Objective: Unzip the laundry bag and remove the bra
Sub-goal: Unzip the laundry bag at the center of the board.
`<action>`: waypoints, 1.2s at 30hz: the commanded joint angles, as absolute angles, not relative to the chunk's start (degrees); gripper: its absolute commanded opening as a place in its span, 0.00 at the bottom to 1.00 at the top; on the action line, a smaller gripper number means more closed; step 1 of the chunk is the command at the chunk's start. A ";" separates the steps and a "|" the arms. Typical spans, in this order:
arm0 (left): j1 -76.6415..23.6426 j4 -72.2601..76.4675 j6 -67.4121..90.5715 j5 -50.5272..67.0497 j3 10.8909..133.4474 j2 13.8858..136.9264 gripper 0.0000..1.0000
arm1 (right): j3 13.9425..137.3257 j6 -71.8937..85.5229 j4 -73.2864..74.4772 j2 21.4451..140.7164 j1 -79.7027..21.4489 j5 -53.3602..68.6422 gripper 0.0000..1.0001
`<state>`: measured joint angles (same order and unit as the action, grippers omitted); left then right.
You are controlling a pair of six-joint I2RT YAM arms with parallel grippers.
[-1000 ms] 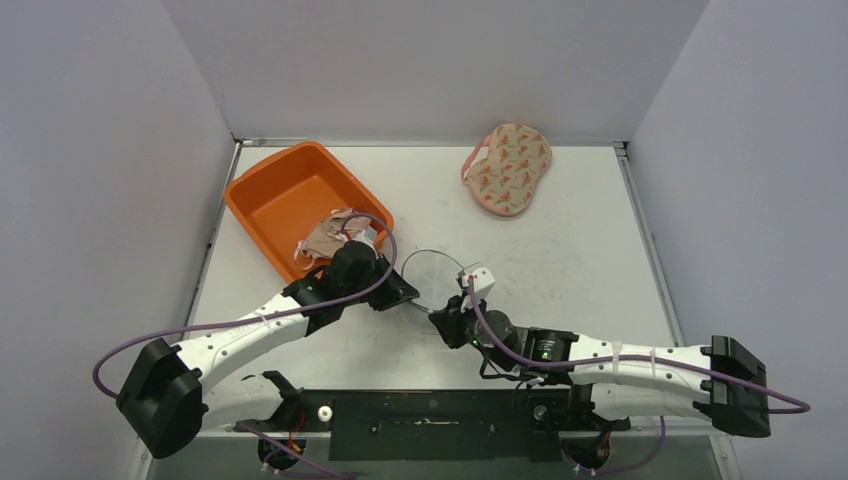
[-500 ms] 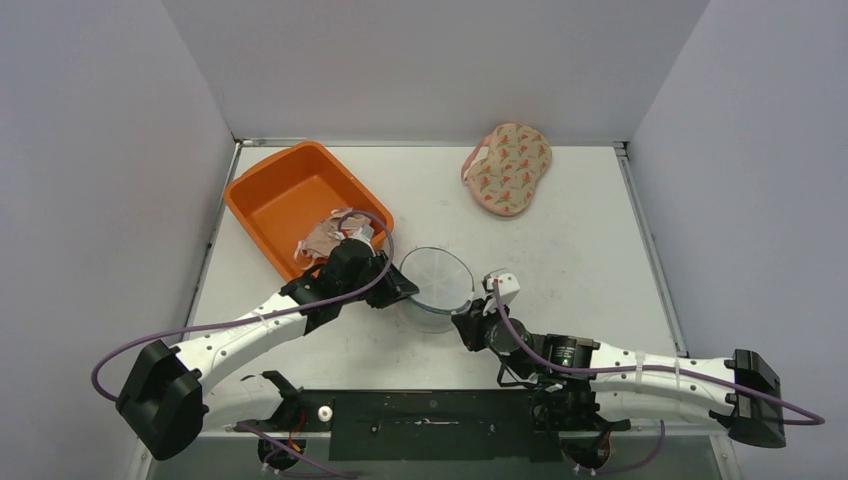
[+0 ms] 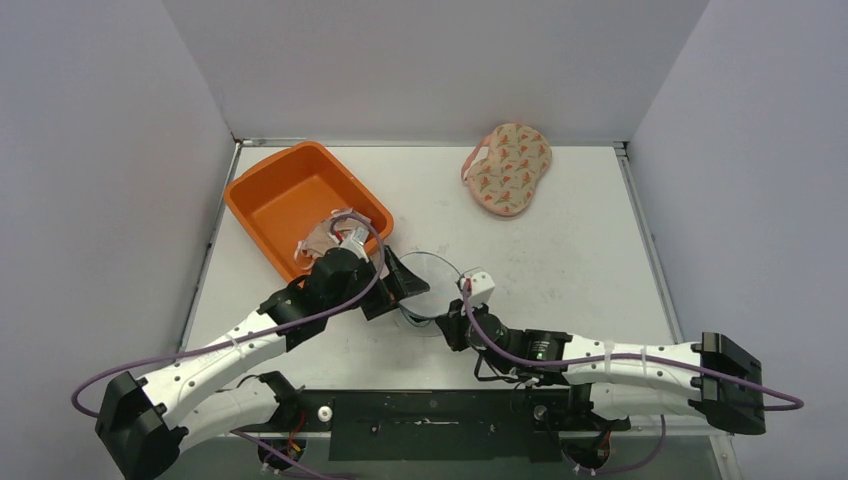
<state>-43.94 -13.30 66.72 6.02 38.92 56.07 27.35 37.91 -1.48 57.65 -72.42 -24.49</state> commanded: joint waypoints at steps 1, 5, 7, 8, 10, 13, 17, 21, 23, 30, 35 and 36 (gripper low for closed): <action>-46.36 -12.91 68.36 5.58 38.85 55.96 0.97 | 32.47 35.18 -9.01 62.01 -72.46 -21.57 0.05; -46.99 -11.95 68.38 6.33 39.10 57.33 0.97 | 34.42 34.42 -10.00 64.37 -72.59 -20.30 0.05; -47.02 -12.72 68.03 6.39 39.50 57.73 0.97 | 34.70 34.29 -9.75 64.39 -72.61 -20.09 0.05; -46.98 -13.57 67.70 6.20 39.73 57.74 0.97 | 34.71 34.28 -9.49 64.16 -72.60 -20.00 0.05; -46.83 -14.94 66.88 5.72 39.94 57.40 0.97 | 34.61 34.29 -8.76 63.48 -72.62 -19.95 0.05; -45.80 -19.80 64.85 4.50 40.53 56.37 0.97 | 34.04 34.48 -7.42 61.49 -72.64 -20.33 0.05; -43.52 -26.17 63.15 3.86 39.99 51.96 0.97 | 33.58 34.63 -6.33 59.91 -72.60 -20.56 0.05; -42.46 -32.19 63.45 2.33 38.64 45.88 0.97 | 33.40 34.50 -6.76 60.12 -72.60 -20.16 0.05; -42.43 -33.35 64.81 2.37 37.51 42.89 0.96 | 33.45 34.37 -7.33 60.63 -72.58 -19.72 0.05; -45.39 -24.24 76.08 3.60 31.37 39.32 0.96 | 33.77 34.07 -10.14 63.38 -72.68 -16.89 0.05; -47.16 -18.93 77.31 3.46 32.97 46.07 0.96 | 35.28 33.55 -10.93 66.02 -73.23 -13.20 0.05; -47.26 -18.83 76.97 3.43 33.87 47.46 0.96 | 35.68 33.45 -10.84 66.44 -73.48 -13.06 0.05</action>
<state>-46.50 -25.54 74.85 3.49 31.00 43.33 32.21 34.68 -7.33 64.75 -72.53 -15.86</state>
